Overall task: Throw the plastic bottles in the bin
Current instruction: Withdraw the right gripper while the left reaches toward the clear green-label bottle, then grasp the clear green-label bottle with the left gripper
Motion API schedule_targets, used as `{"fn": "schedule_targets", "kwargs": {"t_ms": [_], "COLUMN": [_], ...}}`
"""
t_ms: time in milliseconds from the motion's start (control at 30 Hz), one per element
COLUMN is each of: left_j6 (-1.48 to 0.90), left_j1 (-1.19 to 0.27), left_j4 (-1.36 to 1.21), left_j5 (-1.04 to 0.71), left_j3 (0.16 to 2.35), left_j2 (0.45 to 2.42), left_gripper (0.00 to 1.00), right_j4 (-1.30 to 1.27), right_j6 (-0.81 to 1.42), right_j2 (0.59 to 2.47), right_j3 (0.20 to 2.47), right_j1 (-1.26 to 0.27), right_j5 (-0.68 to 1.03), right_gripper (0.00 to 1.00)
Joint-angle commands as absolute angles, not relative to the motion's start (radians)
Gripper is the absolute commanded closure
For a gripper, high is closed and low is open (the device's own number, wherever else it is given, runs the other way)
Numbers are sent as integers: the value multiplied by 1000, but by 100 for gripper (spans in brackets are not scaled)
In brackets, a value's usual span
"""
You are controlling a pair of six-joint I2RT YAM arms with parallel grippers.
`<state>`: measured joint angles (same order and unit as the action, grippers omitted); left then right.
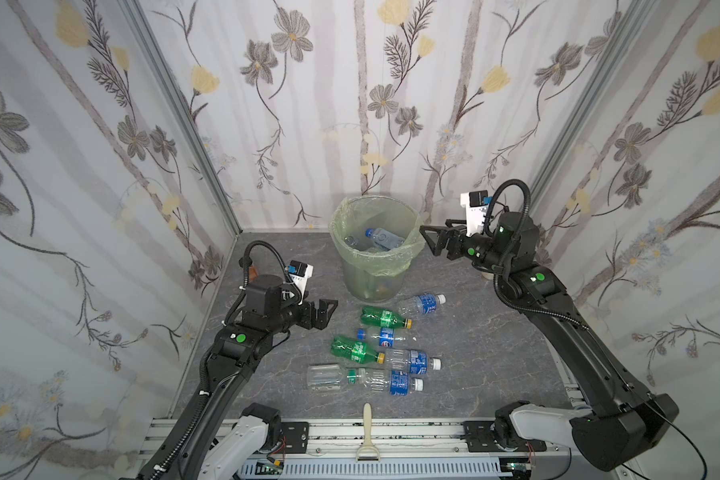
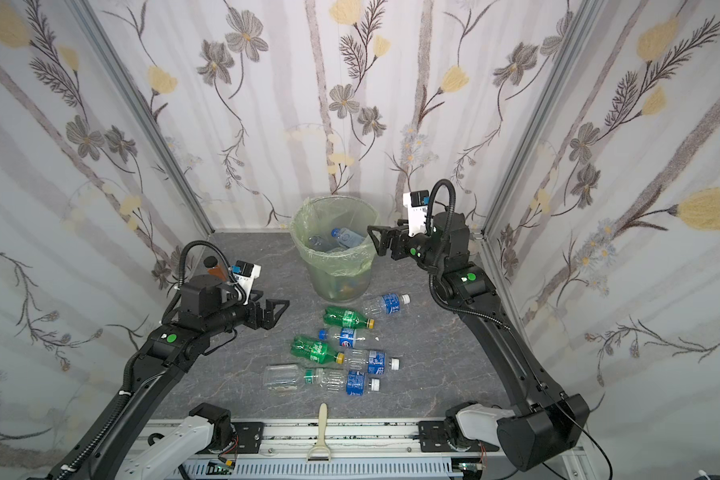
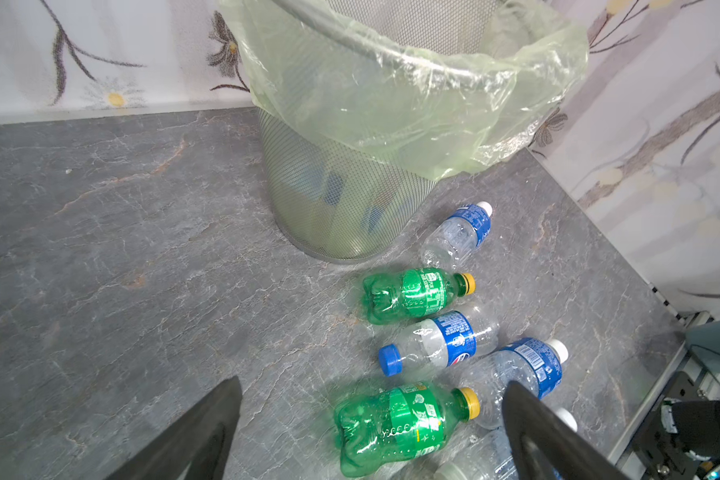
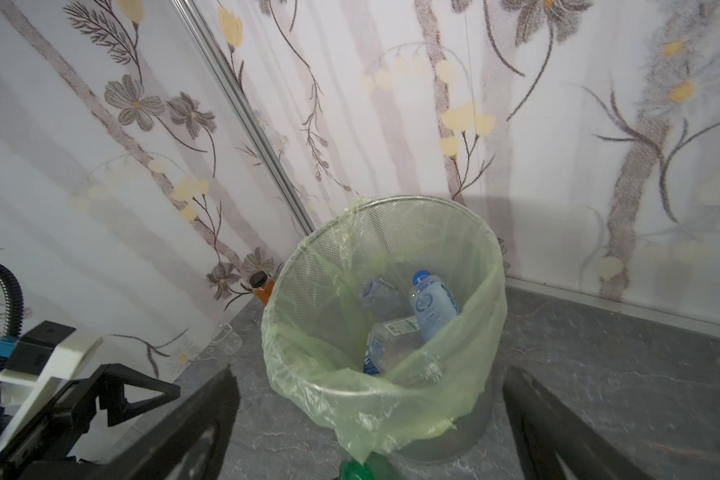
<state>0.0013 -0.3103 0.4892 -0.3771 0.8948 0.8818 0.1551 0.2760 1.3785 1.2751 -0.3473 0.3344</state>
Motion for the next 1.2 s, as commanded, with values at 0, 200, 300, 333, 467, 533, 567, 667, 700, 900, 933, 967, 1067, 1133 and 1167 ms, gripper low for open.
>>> {"fn": "schedule_targets", "kwargs": {"t_ms": [0,200,300,333,467,533,567,667,700,900,933,967,1067,1133,1167], "left_j6": [147,306,373,391,532,574,581,600,600,586,587,589,594,593,591], "left_j1": [-341,-507,-608,-634,-726,-754,-769,-846,-855,-862,-866,-873,-892,-894,-894], "left_j4": [565,670,742,752,787,785,785,785,787,810,810,810,810,808,808], "left_j5": [-344,-93,-36,-28,-32,-3,14,52,54,-36,-49,-54,-54,-61,-56], "left_j3": [921,896,889,882,828,796,785,756,753,721,713,705,682,673,667], "left_j2": [898,964,996,1002,1017,1027,1041,1060,1060,1070,1075,1080,1097,1102,1109], "left_gripper": [1,0,0,0,2,1,0,0,0,0,0,0,0,2,4], "right_j4": [90,42,38,37,32,30,29,20,17,1,-1,-4,-6,-7,-11], "right_j6": [292,333,334,331,331,331,331,328,326,331,331,332,330,329,331], "right_j2": [1317,1210,1181,1177,1176,1178,1178,1180,1182,1195,1195,1196,1198,1199,1201], "right_j3": [1149,898,836,824,802,802,802,795,792,765,761,761,761,761,761], "right_j1": [-306,-234,-224,-223,-218,-218,-216,-215,-214,-210,-209,-209,-207,-204,-204], "right_j5": [319,327,320,318,318,318,318,306,306,315,318,318,320,321,321], "right_gripper": [0,0,0,0,0,0,0,0,0,0,0,0,0,0,0]}}
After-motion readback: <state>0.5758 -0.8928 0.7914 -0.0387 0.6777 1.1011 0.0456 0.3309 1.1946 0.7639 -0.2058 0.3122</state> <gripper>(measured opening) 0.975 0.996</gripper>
